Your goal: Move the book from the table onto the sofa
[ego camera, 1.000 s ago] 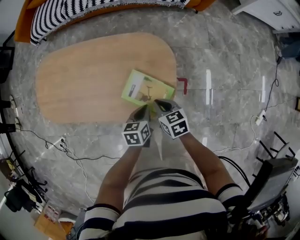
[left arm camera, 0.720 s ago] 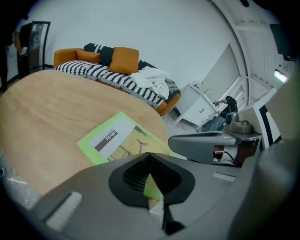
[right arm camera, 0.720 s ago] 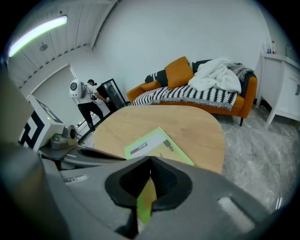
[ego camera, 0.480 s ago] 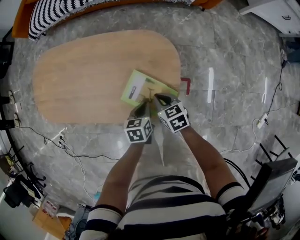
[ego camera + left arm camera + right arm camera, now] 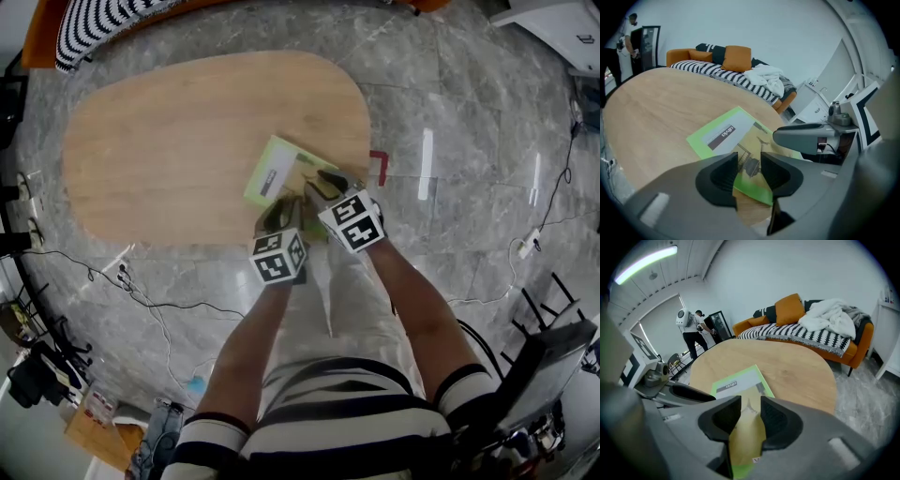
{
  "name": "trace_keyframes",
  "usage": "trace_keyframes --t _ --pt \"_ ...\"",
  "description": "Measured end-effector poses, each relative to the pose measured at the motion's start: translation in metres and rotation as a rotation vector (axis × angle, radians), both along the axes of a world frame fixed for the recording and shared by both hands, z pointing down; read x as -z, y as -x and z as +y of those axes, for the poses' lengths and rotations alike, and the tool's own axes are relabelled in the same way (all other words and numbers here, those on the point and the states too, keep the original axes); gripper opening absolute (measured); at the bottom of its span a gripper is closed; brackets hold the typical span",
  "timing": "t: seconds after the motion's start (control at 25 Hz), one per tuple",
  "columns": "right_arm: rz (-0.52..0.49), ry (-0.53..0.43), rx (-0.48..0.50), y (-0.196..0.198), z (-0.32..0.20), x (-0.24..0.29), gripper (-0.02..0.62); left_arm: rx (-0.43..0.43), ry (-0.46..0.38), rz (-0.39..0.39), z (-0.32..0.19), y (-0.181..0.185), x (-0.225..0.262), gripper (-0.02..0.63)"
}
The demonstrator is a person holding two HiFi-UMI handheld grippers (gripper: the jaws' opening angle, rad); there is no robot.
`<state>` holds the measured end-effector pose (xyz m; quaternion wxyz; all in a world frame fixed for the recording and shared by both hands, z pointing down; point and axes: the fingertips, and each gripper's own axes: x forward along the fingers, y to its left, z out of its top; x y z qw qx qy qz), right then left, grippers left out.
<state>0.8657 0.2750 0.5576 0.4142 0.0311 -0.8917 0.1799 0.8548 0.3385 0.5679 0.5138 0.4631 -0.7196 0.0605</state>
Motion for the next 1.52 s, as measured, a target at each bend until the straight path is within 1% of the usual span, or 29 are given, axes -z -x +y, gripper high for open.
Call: trace_keyframes --t 0.12,0.28,0.36,0.48,0.52,0.56,0.6,0.68,0.88,1.04,1.12,1.2,1.32,1.52 --pt "-0.001 -0.007 0.019 0.006 -0.004 -0.001 0.15 0.021 0.02 -0.016 0.005 0.005 -0.003 0.202" --pt "0.004 -0.026 0.033 0.01 -0.012 -0.007 0.217 0.058 0.047 -0.027 0.012 0.009 -0.008 0.294" --pt "0.02 -0.033 0.055 0.011 -0.014 -0.012 0.242 0.077 0.047 -0.029 0.013 0.011 -0.01 0.323" --pt "0.047 -0.027 0.09 0.011 -0.016 -0.021 0.285 0.096 0.041 -0.05 0.012 0.012 -0.009 0.34" --pt "0.058 -0.024 0.101 0.01 -0.017 -0.025 0.296 0.113 0.041 -0.059 0.012 0.013 -0.009 0.375" --pt "0.07 -0.022 0.113 0.009 -0.018 -0.029 0.304 0.137 0.044 -0.065 0.013 0.014 -0.01 0.433" --pt "0.081 -0.019 0.125 0.007 -0.018 -0.033 0.308 0.161 0.049 -0.064 0.016 0.015 -0.011 0.446" --pt "0.095 -0.013 0.15 0.005 -0.017 -0.039 0.311 0.181 0.062 -0.044 0.021 0.012 -0.016 0.448" --pt "0.083 -0.013 0.188 0.005 -0.013 -0.039 0.311 0.152 0.067 -0.013 0.016 0.008 -0.027 0.449" --pt "0.074 -0.036 0.249 0.0 -0.005 -0.04 0.307 0.169 0.08 -0.005 0.013 0.007 -0.033 0.449" --pt "0.077 -0.029 0.242 0.0 -0.005 -0.04 0.301 0.18 0.097 -0.008 0.014 0.01 -0.035 0.436" --pt "0.086 -0.026 0.23 -0.002 -0.004 -0.04 0.299 0.172 0.106 -0.009 0.014 0.011 -0.036 0.431" --pt "0.094 -0.027 0.202 -0.009 -0.003 -0.04 0.296 0.136 0.114 -0.001 0.014 0.008 -0.037 0.426" --pt "0.1 -0.03 0.126 -0.022 0.0 -0.041 0.295 0.075 0.125 0.006 0.015 0.002 -0.036 0.419"
